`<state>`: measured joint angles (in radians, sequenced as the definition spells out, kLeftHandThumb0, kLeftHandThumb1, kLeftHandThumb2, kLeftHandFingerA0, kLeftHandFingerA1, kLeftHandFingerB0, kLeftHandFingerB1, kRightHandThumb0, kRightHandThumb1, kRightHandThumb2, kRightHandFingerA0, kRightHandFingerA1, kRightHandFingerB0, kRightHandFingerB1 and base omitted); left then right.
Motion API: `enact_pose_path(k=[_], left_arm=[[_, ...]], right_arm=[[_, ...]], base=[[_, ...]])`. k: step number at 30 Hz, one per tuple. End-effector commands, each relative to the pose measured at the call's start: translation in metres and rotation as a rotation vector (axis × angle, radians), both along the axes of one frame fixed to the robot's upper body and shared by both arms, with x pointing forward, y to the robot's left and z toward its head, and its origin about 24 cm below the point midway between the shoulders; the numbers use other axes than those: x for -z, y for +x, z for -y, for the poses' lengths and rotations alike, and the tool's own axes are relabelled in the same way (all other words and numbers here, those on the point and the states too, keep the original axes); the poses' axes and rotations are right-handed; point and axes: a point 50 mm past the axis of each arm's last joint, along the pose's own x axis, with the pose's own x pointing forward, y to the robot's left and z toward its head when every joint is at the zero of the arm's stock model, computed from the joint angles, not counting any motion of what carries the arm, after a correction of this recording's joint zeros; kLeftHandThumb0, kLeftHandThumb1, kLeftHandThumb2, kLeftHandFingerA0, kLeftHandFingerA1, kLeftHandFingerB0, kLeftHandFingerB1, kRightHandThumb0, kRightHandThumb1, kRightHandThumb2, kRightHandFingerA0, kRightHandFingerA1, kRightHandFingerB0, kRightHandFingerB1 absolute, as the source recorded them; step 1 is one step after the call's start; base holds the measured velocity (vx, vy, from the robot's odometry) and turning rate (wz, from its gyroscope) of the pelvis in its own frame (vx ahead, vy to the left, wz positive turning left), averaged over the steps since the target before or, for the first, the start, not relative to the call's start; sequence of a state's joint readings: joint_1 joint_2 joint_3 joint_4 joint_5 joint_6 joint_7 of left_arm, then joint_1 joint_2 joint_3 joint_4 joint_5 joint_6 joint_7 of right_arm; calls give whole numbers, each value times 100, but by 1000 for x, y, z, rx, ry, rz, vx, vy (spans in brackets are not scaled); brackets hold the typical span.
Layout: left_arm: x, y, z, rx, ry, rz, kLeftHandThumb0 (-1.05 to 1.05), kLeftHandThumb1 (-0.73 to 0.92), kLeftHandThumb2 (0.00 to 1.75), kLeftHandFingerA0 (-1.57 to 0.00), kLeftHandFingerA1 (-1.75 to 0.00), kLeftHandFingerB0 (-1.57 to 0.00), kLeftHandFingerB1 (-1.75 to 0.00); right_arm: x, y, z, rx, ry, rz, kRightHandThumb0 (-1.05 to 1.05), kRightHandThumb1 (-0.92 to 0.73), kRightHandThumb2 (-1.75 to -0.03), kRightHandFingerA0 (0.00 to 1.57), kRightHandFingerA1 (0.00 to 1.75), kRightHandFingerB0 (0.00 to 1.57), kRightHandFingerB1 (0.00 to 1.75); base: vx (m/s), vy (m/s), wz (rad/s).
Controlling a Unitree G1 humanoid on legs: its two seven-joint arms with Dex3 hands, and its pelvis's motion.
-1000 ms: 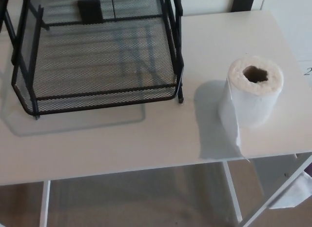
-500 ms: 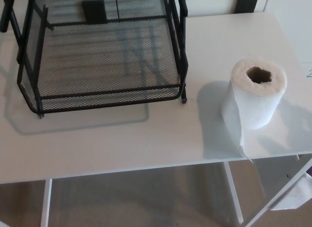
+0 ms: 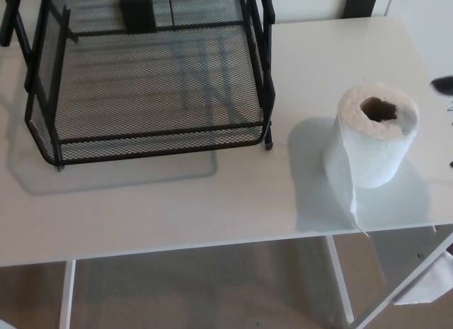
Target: The robot walks towards a desk on which a file tray is kept in the middle and a toilet paper roll is kept on its right. The robot uses its right hand to hook on finger in the gap of the roll and grabs it, lifts it and places it on the tray.
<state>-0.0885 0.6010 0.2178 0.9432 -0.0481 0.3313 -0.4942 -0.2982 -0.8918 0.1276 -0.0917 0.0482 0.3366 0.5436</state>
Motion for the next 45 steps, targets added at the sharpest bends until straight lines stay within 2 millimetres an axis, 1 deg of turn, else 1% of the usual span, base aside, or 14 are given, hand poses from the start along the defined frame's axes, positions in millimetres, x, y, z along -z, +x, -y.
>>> enact_pose_path(k=[1, 9, 12, 13, 14, 17, 22, 23, 24, 26, 34, 35, 43, 45], left_arm=[[-4, -4, -6, -38, 13, -33, -100, 92, 67, -43, -93, -27, -77], [0, -11, -5, 6, 28, -57, -93, 68, 122, -34, -80, -19, -68], [0, -12, -4, 16, 28, -49, -98, 92, 72, -13, -89, -15, -76], [0, -12, -4, 5, 1, -46, -53, 47, 115, -5, -62, -1, -58], [3, -14, -4, 9, 35, -68, -105, 75, 123, -28, -79, -20, -70], [2, -15, -4, -11, 8, -58, -102, 92, 70, -16, -86, -16, -74], [3, -17, -3, -16, 10, -68, -53, 44, 113, -9, -64, -3, -58], [4, -18, -3, -15, 4, -65, -101, 92, 69, -19, -85, -17, -73], [5, -18, -3, 1, 11, -66, -105, 74, 124, -32, -82, -21, -71], [4, -19, -3, 9, 6, -65, -102, 92, 71, -19, -88, -16, -76], [0, -15, -3, 50, 38, -71, -99, 73, 124, -28, -78, -15, -67], [1, -15, -3, 46, 34, -70, -104, 92, 76, -19, -83, -17, -73], [0, -17, -4, 44, 24, -70, -102, 92, 72, -20, -90, -15, -76], [1, -17, -4, 27, 26, -70, -105, 74, 122, -29, -79, -22, -71]], right_arm=[[-4, 5, 1, 8, -150, -40, -34, -47, -99, 1, 50, 0, 50], [-11, 13, -10, -33, -178, -5, -52, -62, -60, 15, 36, 11, 27], [-14, 15, -13, -40, -162, 10, -52, -62, -60, 15, 36, 11, 28], [-16, 16, -14, -42, -161, 12, -52, -61, -60, 16, 36, 11, 26], [-18, 16, -17, -54, -167, 33, -54, -61, -61, 16, 38, 10, 25], [-20, 14, -20, -59, -159, 37, -34, -48, -100, 0, 50, 0, 50], [-13, 11, -25, -84, -154, 35, -34, -49, -100, 0, 50, 0, 50], [-13, 10, -26, -87, -157, 33, -34, -49, -100, 0, 50, 0, 50], [-12, 10, -28, -93, -160, 29, -53, -61, -60, 17, 35, 11, 26], [-9, 11, -30, -105, -163, 23, -53, -61, -60, 17, 36, 10, 26], [-1, 15, -36, -136, -191, 13, -56, -60, -60, 18, 38, 11, 25], [-1, 15, -37, -136, -193, 11, -56, -60, -60, 18, 39, 10, 26], [3, 17, -44, -160, -186, 10, -54, -60, -60, 17, 41, 10, 27], [3, 18, -45, -164, -167, 17, -52, -60, -59, 15, 40, 11, 27]], base=[[0, 0, 0], [0, 0, 0], [0, 0, 0], [0, 0, 0], [0, 0, 0], [0, 0, 0], [0, 0, 0], [0, 0, 0], [0, 0, 0], [0, 0, 0], [0, 0, 0], [0, 0, 0], [0, 0, 0], [0, 0, 0]])
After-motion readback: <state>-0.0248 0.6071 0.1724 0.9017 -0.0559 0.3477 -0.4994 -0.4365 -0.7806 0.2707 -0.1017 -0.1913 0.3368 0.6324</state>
